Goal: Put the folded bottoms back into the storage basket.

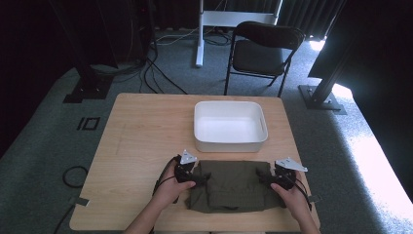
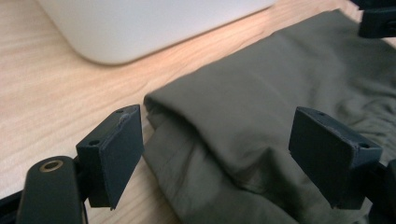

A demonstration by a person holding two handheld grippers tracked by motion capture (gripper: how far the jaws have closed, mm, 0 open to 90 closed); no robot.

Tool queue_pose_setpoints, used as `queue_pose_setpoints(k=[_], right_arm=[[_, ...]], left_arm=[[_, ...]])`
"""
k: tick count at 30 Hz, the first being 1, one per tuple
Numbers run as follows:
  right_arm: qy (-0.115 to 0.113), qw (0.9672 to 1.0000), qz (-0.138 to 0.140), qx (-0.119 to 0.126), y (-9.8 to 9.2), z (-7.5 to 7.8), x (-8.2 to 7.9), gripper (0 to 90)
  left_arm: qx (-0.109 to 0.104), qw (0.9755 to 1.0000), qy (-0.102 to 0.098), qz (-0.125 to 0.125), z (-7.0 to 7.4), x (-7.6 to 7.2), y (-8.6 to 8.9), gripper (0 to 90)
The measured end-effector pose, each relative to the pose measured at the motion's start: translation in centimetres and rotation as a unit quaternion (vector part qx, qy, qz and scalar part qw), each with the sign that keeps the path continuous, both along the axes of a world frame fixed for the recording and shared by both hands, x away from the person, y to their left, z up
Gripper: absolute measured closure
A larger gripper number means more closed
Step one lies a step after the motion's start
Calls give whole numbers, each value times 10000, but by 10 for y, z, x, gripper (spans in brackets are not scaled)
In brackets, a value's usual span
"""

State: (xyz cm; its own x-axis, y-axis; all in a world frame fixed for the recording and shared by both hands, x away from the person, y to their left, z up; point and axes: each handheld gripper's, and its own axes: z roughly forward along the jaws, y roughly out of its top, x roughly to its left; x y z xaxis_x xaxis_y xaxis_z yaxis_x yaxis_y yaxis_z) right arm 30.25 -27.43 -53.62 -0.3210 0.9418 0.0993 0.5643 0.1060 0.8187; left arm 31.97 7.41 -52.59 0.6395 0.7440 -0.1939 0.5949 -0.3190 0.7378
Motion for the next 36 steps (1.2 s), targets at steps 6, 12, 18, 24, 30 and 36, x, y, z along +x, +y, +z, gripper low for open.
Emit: queue_pose_setpoints(k=[6, 12, 18, 24, 30, 36], right_arm=[[199, 9998, 9, 3, -1, -10, -5, 140], [316, 9995, 70, 15, 0, -18, -8, 140], [411, 9990, 159, -65, 3, -22, -9, 140], [514, 9979, 321, -213, 6, -23, -7, 165], [510, 9979, 287, -263, 8, -23, -8, 142], [529, 9974, 334, -367, 12, -23, -9, 137]], left_arm=[[70, 9998, 176, -50, -10, -3, -4, 190], [163, 9996, 226, -3, -14, -4, -7, 187], [264, 9993, 250, -38, -21, -4, -10, 173], [359, 9992, 161, -4, -22, -5, -14, 172], [432, 9990, -94, -62, -26, -7, -17, 168], [409, 9989, -215, 20, -28, -9, -20, 156]])
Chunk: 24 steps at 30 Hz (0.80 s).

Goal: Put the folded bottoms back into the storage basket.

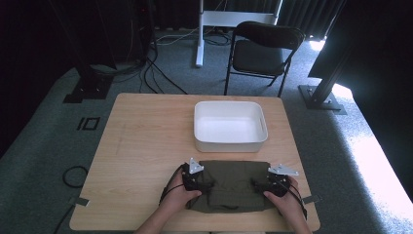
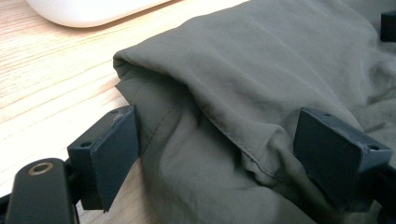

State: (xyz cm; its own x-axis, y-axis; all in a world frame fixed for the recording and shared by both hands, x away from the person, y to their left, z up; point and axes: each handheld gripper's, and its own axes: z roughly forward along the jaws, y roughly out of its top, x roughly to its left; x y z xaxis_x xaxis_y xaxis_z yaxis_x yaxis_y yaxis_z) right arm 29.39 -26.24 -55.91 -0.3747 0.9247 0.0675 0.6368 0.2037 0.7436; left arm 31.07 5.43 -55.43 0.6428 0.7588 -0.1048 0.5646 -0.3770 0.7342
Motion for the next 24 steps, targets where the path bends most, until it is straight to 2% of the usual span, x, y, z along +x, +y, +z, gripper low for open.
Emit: queue_pose_setpoints(k=[6, 11, 16, 17, 19, 20, 22, 24], right_arm=[[-39, 9999, -97, -7, 3, 0, -3, 182], [-82, 10000, -24, -5, 6, 1, -5, 277], [-150, 9996, 195, 119, 7, 1, -5, 503], [-146, 9994, 282, 156, 7, 1, -4, 571], [-143, 9988, 431, 203, 8, 1, -4, 650], [-106, 9987, 462, 212, 9, 2, -4, 689], [-155, 9980, 611, 68, 11, 4, -5, 731], [-194, 9977, 649, -69, 14, 5, -6, 753]], left_arm=[[82, 9999, -32, 126, 0, -1, -5, 156], [17, 9999, -71, -93, 0, 1, -8, 240], [-205, 9991, 13, -364, 1, 4, -8, 466], [-224, 9990, 33, -385, 1, 5, -8, 494], [-311, 9986, 90, -426, 0, 6, -9, 540], [-374, 9983, 138, -436, 0, 5, -9, 599], [-458, 9978, 194, -433, 0, 5, -10, 651], [-495, 9976, 197, -453, 0, 5, -10, 696]])
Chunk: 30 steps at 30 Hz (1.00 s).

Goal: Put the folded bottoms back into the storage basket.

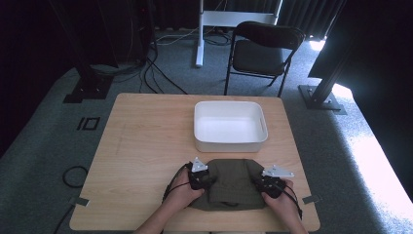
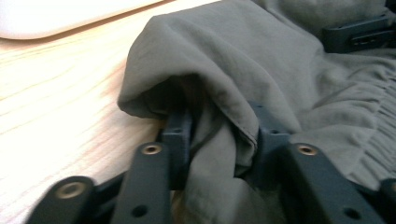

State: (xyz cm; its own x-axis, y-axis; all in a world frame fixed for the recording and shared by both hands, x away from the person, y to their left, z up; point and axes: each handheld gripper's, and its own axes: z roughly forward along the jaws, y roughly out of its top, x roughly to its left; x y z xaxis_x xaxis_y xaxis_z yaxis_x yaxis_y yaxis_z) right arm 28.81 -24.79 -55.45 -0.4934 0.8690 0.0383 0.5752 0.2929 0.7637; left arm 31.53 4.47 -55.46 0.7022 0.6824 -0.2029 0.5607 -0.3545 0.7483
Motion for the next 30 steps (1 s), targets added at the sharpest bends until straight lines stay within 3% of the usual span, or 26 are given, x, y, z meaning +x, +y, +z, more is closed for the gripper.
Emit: queue_pose_setpoints(k=[6, 10, 14, 30], right_arm=[[41, 10000, 19, -13, 0, 3, 0, 775], [38, 10000, 42, 49, -1, 9, -2, 781], [20, 9999, 108, 57, -1, 19, -2, 784], [-269, 9986, 166, 435, -2, 60, -9, 788]], left_arm=[[120, 9999, -103, -21, 4, -2, -2, 773], [-21, 10000, -17, 59, 9, -2, 2, 792], [-34, 9999, -95, 84, 15, -4, 3, 802], [-276, 9987, -417, -68, 63, -5, 11, 810]])
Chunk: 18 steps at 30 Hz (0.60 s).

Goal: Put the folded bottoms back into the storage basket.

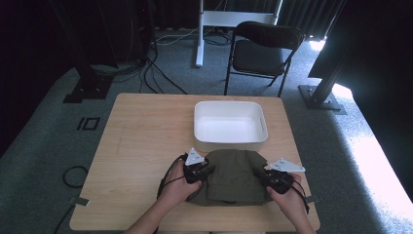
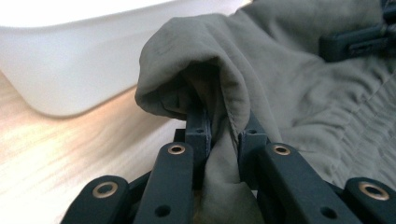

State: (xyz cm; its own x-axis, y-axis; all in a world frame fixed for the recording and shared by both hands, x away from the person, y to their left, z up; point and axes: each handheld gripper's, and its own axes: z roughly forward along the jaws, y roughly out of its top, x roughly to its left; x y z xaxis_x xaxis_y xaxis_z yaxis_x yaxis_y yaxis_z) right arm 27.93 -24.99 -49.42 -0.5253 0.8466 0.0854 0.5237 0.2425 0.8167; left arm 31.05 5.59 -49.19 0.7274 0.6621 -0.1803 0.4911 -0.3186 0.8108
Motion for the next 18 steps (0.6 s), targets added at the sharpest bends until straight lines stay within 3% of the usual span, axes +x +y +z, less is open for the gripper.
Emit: queue_pose_setpoints(k=[10, 18], right_arm=[[-187, 9996, 5, 231, -6, 23, 3, 787], [-390, 9984, -21, 399, -9, 46, 15, 788]], left_arm=[[-148, 9997, -133, -147, 26, 7, 2, 809], [-298, 9988, -375, -128, 55, 18, 4, 810]])
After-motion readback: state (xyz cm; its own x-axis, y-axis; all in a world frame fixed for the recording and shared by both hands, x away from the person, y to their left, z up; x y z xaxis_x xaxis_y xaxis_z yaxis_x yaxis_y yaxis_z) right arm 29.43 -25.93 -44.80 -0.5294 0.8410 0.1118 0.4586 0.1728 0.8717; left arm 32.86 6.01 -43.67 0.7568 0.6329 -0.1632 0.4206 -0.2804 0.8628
